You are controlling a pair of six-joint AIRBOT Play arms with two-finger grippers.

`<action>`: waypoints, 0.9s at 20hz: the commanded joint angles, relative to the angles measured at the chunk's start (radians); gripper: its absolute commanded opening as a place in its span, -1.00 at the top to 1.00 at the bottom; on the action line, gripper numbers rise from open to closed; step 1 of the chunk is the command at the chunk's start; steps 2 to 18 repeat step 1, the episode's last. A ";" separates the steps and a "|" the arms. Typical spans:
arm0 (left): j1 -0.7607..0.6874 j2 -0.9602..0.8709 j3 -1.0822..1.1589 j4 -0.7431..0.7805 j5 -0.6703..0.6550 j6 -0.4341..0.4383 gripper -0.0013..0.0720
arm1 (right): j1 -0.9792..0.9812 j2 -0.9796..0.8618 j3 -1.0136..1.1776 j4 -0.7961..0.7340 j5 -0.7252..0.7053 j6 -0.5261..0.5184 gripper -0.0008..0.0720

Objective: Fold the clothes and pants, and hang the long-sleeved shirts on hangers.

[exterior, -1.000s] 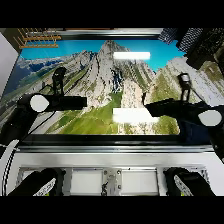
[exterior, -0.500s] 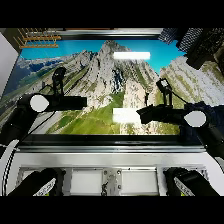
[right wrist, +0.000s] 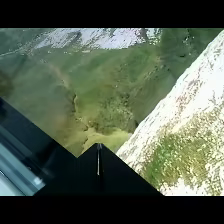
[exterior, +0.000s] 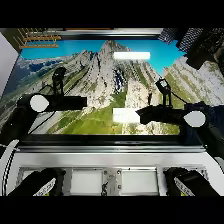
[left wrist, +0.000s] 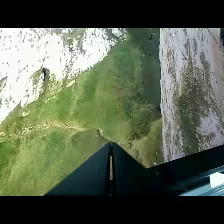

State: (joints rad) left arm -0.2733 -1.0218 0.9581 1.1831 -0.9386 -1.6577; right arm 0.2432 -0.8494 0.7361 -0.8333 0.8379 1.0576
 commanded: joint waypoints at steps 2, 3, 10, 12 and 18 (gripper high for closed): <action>0.001 0.000 0.000 0.001 0.000 0.000 0.95 | 0.001 -0.001 0.001 0.000 0.001 0.000 0.88; 0.001 0.000 0.000 0.001 0.000 0.000 0.95 | 0.001 -0.001 0.001 0.000 0.001 0.000 0.88; 0.001 0.000 0.000 0.001 0.000 0.000 0.95 | 0.001 -0.001 0.001 0.000 0.001 0.000 0.88; 0.001 0.000 0.000 0.001 0.000 0.000 0.95 | 0.001 -0.001 0.001 0.000 0.001 0.000 0.88; 0.001 0.000 0.000 0.001 0.000 0.000 0.95 | 0.001 -0.001 0.001 0.000 0.001 0.000 0.88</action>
